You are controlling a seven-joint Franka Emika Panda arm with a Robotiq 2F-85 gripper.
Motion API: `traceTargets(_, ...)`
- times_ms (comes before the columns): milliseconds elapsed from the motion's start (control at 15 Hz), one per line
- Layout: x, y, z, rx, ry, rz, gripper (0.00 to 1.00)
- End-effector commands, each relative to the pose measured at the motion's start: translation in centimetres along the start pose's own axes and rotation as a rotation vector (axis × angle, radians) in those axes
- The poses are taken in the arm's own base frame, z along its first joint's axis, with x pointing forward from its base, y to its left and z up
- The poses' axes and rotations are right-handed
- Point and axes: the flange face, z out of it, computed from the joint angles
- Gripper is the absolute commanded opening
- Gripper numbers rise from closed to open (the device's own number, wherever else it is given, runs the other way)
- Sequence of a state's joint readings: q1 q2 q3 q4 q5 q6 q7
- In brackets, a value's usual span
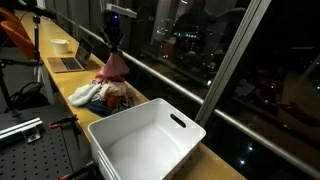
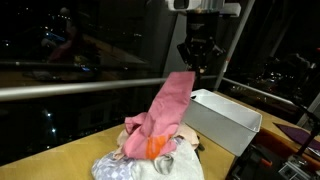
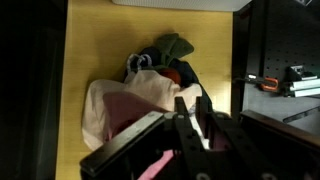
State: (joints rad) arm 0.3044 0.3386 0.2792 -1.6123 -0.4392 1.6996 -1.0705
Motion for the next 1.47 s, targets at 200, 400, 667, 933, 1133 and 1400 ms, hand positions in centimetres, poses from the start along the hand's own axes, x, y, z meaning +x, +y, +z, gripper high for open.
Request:
traceTargets(200, -1.8, -0.9, -0.2, -0.012, 0.002, -0.031, 0.70)
traceTargets(400, -4.4, -1.6, -2.1, -0.066, 0.040, -0.056, 0.93)
traceTargets(667, -4.2, -1.0, -2.2, -0.057, 0.022, -0.041, 0.93)
traceTargets(933, -4.1, -1.2, -2.0, -0.055, 0.022, -0.045, 0.93)
traceTargets(1133, -4.0, -1.3, -1.8, -0.053, 0.021, -0.047, 0.93)
traceTargets(1400, -4.9, -0.9, -1.2, -0.050, 0.020, -0.028, 1.00)
